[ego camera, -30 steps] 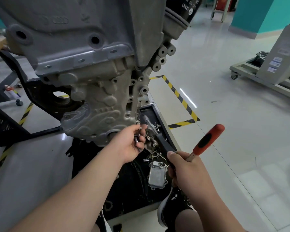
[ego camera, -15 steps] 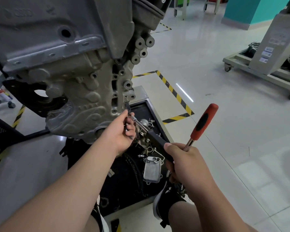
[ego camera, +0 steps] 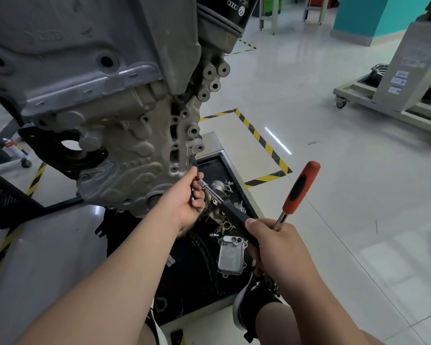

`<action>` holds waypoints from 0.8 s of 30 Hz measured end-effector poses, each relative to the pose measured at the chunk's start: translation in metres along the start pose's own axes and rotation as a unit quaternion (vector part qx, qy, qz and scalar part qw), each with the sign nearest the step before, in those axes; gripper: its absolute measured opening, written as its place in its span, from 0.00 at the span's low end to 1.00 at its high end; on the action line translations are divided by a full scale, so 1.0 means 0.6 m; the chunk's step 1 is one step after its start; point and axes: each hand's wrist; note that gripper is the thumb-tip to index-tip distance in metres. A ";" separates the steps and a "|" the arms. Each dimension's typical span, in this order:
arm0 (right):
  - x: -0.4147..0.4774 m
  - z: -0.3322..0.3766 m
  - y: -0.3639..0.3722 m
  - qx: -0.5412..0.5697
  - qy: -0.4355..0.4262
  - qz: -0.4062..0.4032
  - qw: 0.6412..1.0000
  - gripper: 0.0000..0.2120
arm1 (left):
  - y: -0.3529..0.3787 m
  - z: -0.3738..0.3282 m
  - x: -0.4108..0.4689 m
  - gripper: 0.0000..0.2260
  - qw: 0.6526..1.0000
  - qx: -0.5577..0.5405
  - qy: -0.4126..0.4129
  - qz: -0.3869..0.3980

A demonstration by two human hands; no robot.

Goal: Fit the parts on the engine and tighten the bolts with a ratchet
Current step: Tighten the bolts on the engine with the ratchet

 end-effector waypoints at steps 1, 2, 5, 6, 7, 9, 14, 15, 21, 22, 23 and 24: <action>0.001 0.000 -0.002 0.000 0.002 0.001 1.000 0.19 | 0.001 0.000 0.003 0.11 1.000 0.016 0.003 -0.003; 0.002 0.000 -0.003 0.006 0.006 0.003 1.000 0.18 | 0.001 -0.001 0.006 0.11 0.999 0.039 0.007 -0.007; 0.007 0.000 -0.006 0.114 0.045 0.018 0.992 0.14 | 0.002 -0.005 0.014 0.10 0.996 0.087 0.020 0.000; 0.011 0.000 -0.005 0.171 0.062 0.024 0.983 0.12 | 0.002 -0.007 0.016 0.10 0.996 0.087 0.024 0.004; 0.015 0.000 -0.004 0.219 0.075 0.032 0.972 0.11 | 0.002 -0.009 0.018 0.10 0.996 0.085 0.028 0.006; 0.024 -0.002 0.003 0.277 0.089 0.056 0.955 0.12 | 0.003 -0.012 0.023 0.10 0.996 0.077 0.045 -0.001; 0.040 -0.009 0.032 0.308 0.095 0.085 0.943 0.15 | 0.005 -0.010 0.038 0.12 0.993 0.052 0.098 -0.033; 0.042 -0.009 0.035 0.312 0.096 0.083 0.942 0.16 | 0.006 -0.009 0.039 0.12 0.993 0.042 0.101 -0.033; 0.054 -0.005 0.041 0.313 0.096 0.081 0.941 0.16 | 0.006 -0.010 0.038 0.11 0.996 -0.031 0.085 -0.005; 0.054 -0.005 0.041 0.310 0.095 0.081 0.943 0.16 | 0.006 -0.010 0.037 0.11 0.996 -0.044 0.082 0.000; 0.054 -0.006 0.042 0.306 0.095 0.081 0.944 0.16 | 0.006 -0.009 0.038 0.11 0.995 -0.055 0.081 0.004; 0.054 -0.006 0.042 0.303 0.093 0.082 0.945 0.16 | 0.006 -0.009 0.039 0.11 0.995 -0.062 0.081 0.005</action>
Point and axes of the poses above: each hand's wrist, its own x-axis towards the middle knuckle, its own y-axis out of the palm, z = x × y, and after that the axes turned 13 degrees about z, right-handed
